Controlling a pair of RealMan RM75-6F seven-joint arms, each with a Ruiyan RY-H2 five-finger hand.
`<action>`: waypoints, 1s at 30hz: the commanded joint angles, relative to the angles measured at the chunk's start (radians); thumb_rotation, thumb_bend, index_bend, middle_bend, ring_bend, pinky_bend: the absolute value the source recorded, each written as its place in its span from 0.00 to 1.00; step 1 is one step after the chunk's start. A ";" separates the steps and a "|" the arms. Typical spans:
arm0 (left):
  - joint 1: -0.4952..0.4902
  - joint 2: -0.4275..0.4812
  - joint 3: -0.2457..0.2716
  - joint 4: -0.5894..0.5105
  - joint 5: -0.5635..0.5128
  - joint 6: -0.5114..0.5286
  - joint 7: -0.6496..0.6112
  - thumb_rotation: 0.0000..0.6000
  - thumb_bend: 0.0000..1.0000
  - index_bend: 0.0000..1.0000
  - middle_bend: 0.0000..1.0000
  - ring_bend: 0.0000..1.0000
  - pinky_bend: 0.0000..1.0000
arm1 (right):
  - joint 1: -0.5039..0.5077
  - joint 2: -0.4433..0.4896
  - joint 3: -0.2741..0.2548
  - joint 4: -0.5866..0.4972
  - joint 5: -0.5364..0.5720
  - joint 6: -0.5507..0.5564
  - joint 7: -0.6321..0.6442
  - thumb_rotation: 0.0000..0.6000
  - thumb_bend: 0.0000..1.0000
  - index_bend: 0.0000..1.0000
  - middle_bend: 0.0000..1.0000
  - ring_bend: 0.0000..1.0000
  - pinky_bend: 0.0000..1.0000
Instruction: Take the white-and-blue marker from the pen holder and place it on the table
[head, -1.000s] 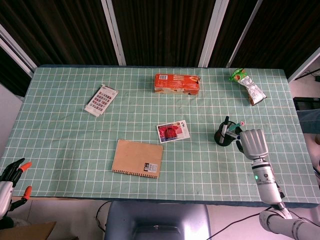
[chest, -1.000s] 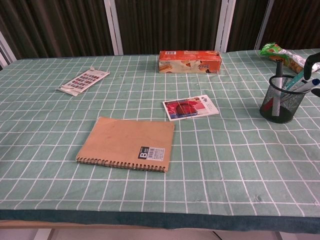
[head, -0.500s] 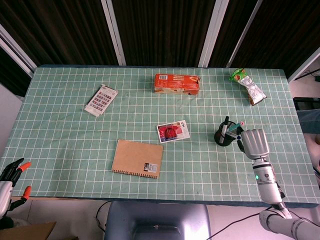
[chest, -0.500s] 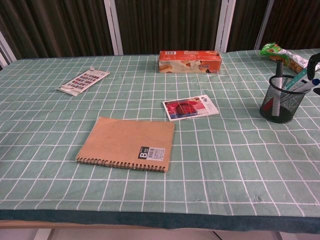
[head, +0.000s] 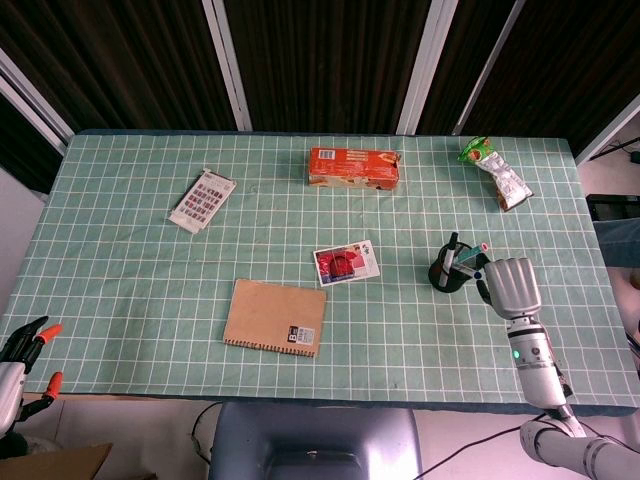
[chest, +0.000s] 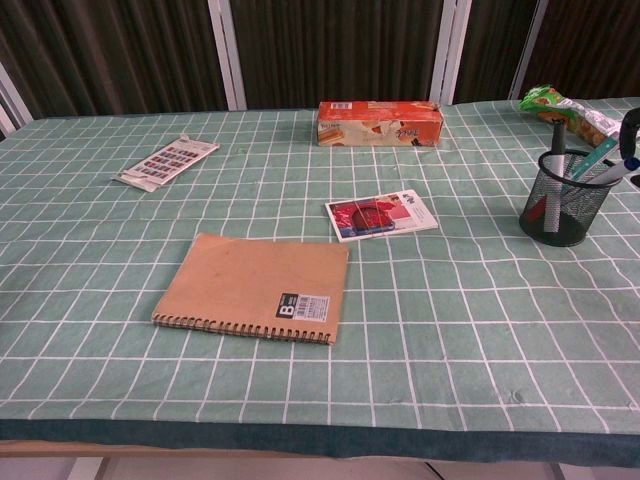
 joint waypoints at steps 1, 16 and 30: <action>0.000 0.000 0.000 0.000 0.000 0.000 -0.001 1.00 0.44 0.19 0.05 0.08 0.37 | 0.000 0.000 -0.001 0.001 0.002 0.000 -0.001 1.00 0.48 0.63 0.99 1.00 1.00; 0.001 0.000 0.001 -0.004 0.001 -0.001 0.005 1.00 0.44 0.19 0.05 0.08 0.37 | 0.003 -0.001 -0.003 0.006 -0.005 0.004 0.019 1.00 0.48 0.62 0.99 1.00 1.00; 0.003 0.001 0.002 -0.004 0.001 0.000 0.003 1.00 0.44 0.19 0.05 0.08 0.37 | 0.003 -0.007 -0.008 0.019 -0.021 0.012 0.050 1.00 0.51 0.63 1.00 1.00 1.00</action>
